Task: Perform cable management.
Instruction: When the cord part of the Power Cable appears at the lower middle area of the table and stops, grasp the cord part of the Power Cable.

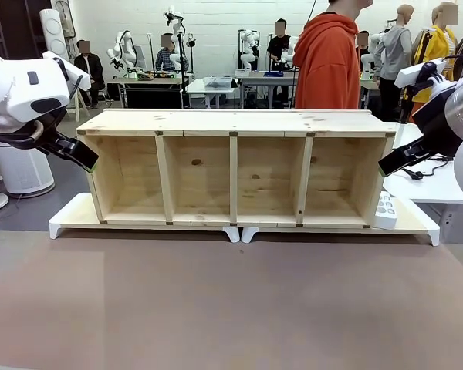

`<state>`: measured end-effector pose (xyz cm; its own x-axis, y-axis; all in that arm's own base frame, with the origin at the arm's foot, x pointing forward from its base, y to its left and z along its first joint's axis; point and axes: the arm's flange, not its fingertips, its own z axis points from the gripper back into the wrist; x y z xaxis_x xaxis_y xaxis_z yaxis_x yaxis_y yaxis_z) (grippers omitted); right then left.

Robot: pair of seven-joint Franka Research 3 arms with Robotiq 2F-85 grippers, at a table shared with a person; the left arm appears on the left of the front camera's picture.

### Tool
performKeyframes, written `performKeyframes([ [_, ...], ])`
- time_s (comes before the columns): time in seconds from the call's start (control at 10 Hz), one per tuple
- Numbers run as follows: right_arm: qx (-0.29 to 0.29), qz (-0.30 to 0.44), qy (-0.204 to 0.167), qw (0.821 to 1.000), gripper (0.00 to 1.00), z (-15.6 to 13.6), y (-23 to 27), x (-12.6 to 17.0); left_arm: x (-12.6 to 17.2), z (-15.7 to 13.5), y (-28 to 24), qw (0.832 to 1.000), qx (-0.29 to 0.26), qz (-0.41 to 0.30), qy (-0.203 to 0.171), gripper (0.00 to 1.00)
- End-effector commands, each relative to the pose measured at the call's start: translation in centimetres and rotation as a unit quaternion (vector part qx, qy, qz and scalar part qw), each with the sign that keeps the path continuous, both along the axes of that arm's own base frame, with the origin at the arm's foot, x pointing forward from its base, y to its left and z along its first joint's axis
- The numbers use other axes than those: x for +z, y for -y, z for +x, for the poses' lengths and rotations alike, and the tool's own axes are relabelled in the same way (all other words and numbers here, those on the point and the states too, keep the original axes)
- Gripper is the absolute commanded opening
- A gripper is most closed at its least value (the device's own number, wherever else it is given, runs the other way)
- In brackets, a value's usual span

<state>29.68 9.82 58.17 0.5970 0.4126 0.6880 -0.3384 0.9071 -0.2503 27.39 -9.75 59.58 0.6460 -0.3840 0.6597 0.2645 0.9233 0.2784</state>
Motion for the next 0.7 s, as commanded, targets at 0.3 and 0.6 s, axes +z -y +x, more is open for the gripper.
performKeyframes([
  [0.3,0.001,-0.003,-0.001,1.000,1.00,0.18,0.02,-0.14,-0.06,0.29,0.21,1.000,-0.002,0.000,0.005,1.00],
  [0.6,0.001,-0.003,-0.001,1.000,1.00,0.18,0.02,-0.14,-0.06,0.29,0.21,1.000,-0.002,0.000,0.005,1.00],
])
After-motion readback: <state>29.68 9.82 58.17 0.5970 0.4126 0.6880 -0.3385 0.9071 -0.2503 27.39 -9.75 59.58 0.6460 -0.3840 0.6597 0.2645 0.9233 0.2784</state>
